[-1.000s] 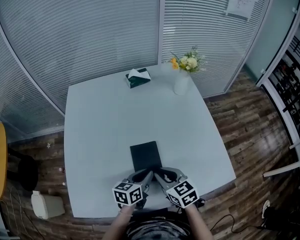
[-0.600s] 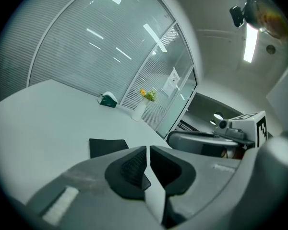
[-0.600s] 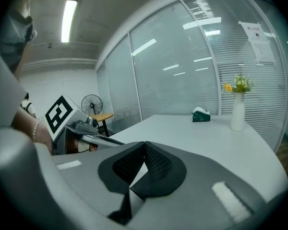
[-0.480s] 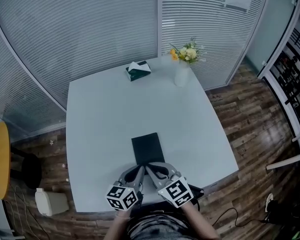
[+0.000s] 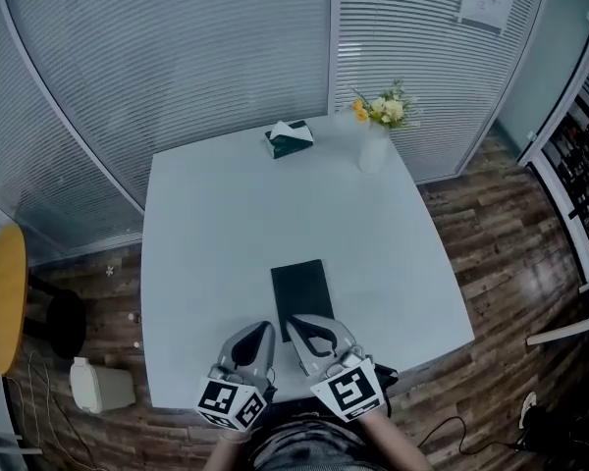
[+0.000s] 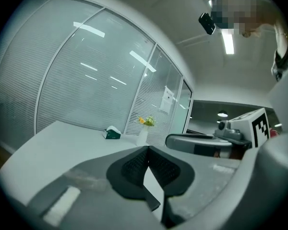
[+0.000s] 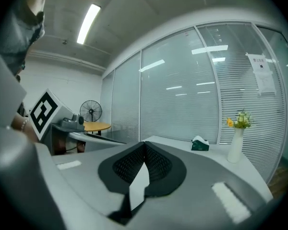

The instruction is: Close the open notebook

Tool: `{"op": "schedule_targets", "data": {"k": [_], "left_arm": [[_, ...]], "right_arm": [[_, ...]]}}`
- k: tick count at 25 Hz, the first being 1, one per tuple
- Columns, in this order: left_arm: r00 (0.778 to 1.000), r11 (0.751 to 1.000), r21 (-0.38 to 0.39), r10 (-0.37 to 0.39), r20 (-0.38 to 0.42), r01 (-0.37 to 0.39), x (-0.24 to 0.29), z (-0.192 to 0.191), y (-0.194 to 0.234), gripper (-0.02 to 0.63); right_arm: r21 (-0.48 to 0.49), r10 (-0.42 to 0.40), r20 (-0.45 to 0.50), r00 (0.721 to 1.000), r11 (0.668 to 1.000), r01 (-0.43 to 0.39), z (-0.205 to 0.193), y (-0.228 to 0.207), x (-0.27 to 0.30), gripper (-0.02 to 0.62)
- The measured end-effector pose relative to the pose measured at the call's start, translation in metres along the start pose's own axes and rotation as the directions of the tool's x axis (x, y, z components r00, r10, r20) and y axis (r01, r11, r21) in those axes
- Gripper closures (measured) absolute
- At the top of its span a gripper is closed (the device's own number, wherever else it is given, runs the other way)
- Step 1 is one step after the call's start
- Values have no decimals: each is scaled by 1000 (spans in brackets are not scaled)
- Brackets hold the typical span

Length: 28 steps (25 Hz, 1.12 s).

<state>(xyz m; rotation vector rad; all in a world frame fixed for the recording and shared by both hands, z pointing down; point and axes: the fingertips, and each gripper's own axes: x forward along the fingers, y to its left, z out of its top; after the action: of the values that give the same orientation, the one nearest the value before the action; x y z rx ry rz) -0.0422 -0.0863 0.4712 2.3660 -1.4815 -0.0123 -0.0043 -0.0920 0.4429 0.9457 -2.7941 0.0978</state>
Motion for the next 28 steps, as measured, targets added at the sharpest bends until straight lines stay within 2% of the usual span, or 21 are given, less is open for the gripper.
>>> {"op": "schedule_targets", "data": {"k": [5, 9, 28], "left_arm": [[998, 999, 41, 28, 57, -31, -13, 28, -7, 601], [997, 992, 114, 52, 63, -59, -16, 34, -7, 601], [999, 995, 93, 29, 27, -32, -7, 23, -2, 601]], "right_arm": [[-31, 0, 60, 998, 1000, 2, 25, 14, -3, 593], [-25, 13, 43, 999, 1000, -12, 25, 18, 0, 594], [5, 2, 2, 1000, 1000, -2, 18, 11, 7, 594]]}}
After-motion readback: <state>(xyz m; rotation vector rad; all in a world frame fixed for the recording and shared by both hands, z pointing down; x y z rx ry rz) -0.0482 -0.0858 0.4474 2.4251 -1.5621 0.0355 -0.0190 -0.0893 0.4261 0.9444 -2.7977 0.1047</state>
